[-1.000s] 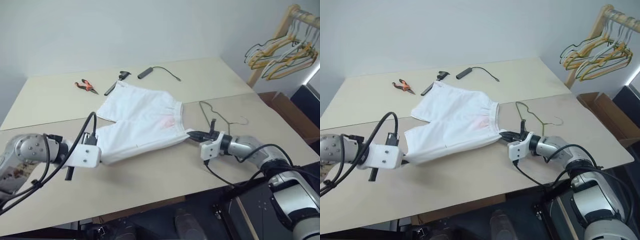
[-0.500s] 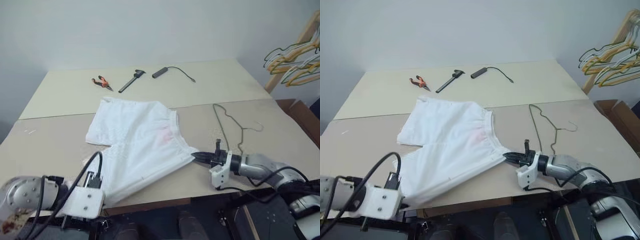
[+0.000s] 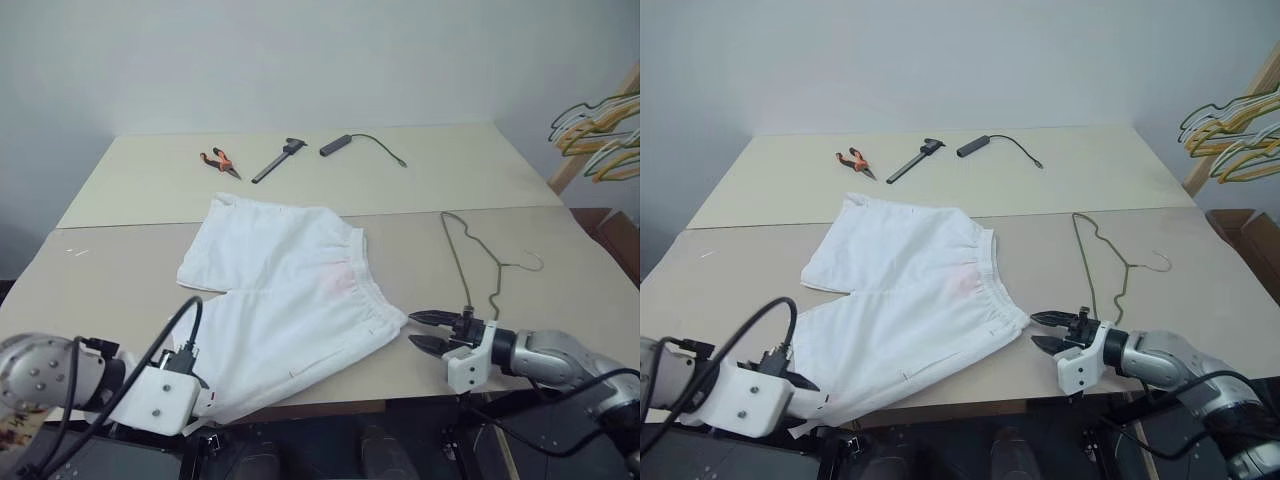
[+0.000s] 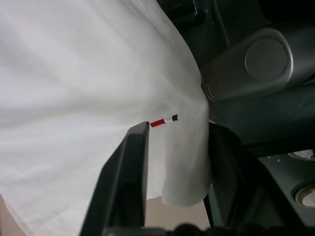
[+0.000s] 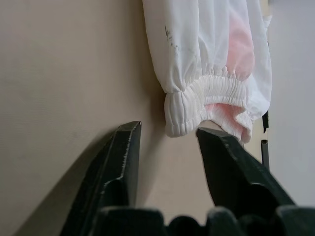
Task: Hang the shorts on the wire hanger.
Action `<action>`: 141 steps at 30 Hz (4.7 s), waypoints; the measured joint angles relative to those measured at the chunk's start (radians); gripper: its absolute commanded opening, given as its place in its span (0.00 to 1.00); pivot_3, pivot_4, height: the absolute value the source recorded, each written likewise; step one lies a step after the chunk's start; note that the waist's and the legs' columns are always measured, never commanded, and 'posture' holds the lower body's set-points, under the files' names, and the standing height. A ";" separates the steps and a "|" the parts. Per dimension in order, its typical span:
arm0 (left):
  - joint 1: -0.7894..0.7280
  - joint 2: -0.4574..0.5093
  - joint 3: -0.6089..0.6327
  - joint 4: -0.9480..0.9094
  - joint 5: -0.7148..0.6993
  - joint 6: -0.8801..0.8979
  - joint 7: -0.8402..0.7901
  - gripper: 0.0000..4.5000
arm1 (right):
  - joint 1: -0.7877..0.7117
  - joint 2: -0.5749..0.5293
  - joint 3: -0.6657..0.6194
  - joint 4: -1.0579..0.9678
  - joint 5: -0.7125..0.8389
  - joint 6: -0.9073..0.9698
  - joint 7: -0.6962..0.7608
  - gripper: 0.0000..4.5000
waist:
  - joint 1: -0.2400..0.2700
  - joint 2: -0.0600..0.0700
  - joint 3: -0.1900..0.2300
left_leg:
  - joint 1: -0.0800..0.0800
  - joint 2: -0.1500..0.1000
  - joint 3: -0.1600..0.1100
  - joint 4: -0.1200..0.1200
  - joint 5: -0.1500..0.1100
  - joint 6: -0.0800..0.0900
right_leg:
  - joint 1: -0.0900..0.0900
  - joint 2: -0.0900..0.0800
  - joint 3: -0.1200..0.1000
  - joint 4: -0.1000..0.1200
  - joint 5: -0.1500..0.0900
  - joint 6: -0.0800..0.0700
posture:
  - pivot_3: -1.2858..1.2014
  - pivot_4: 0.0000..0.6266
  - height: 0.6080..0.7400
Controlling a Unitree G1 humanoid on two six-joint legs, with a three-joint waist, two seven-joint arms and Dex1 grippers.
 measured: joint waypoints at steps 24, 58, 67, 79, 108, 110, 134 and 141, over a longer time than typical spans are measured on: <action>-0.788 -0.434 -0.272 0.258 -0.513 0.460 0.360 0.99 | -0.102 0.107 -0.319 -0.252 0.651 1.740 0.003 1.00 | -0.009 -0.003 0.005 | -0.010 0.001 -0.003 0.015 -0.006 0.002 | -0.003 0.003 -0.001 0.001 0.001 0.002 | 0.44 0.16 1.00; -1.014 -0.542 -0.353 0.470 -0.374 0.418 0.426 1.00 | -0.237 -0.096 -0.020 -0.044 -0.187 0.569 -0.451 0.00 | -0.064 -0.001 0.003 | -0.012 0.000 -0.003 0.016 -0.007 0.001 | -0.005 0.003 -0.001 0.000 0.001 0.004 | 0.44 0.12 1.00; -1.197 -0.465 -0.401 0.636 -0.394 0.611 0.303 1.00 | -0.418 -0.115 0.047 0.117 -0.563 0.285 -0.819 0.00 | -0.106 -0.001 0.003 | -0.012 0.000 -0.004 0.016 -0.006 0.000 | -0.005 0.003 -0.001 0.001 0.001 0.004 | 0.44 0.10 1.00; -1.327 -0.496 -0.669 0.835 -0.248 0.658 0.115 1.00 | -0.496 -0.108 0.044 0.099 -0.617 0.177 -0.867 0.00 | -0.153 -0.001 0.003 | -0.011 -0.001 -0.005 0.016 -0.006 0.000 | -0.005 0.003 0.000 0.002 0.001 0.004 | 0.43 0.11 1.00; -1.351 -0.593 -0.697 0.948 -0.073 0.555 0.156 0.00 | -0.492 -0.108 -0.009 0.039 -0.532 0.106 -0.722 0.47 | -0.179 -0.001 0.002 | -0.010 -0.001 -0.007 0.016 -0.006 0.000 | -0.004 0.002 0.001 0.004 0.001 0.005 | 0.43 0.10 1.00; -1.351 -0.593 -0.694 0.949 -0.068 0.555 0.170 0.00 | -0.489 -0.110 -0.010 0.040 -0.496 0.082 -0.690 0.63 | -0.179 -0.001 0.002 | -0.010 -0.001 -0.007 0.016 -0.006 0.000 | -0.004 0.002 0.001 0.004 0.002 0.005 | 0.43 0.10 1.00; -1.184 -0.513 -0.700 0.801 0.084 0.155 0.136 0.00 | -0.579 -0.138 0.029 -0.310 0.797 1.333 0.706 1.00 | -0.128 0.003 0.000 | -0.015 -0.002 -0.011 0.020 -0.006 0.001 | -0.007 -0.001 0.000 0.004 0.003 0.008 | 0.45 0.08 1.00; -1.161 -0.513 -0.700 0.760 0.083 0.156 0.116 0.00 | -0.662 -0.093 0.111 -0.309 0.682 1.448 0.815 0.96 | -0.117 0.008 -0.004 | -0.030 -0.003 -0.012 0.031 -0.006 0.001 | -0.020 -0.001 0.000 0.009 0.003 0.009 | 0.45 0.08 1.00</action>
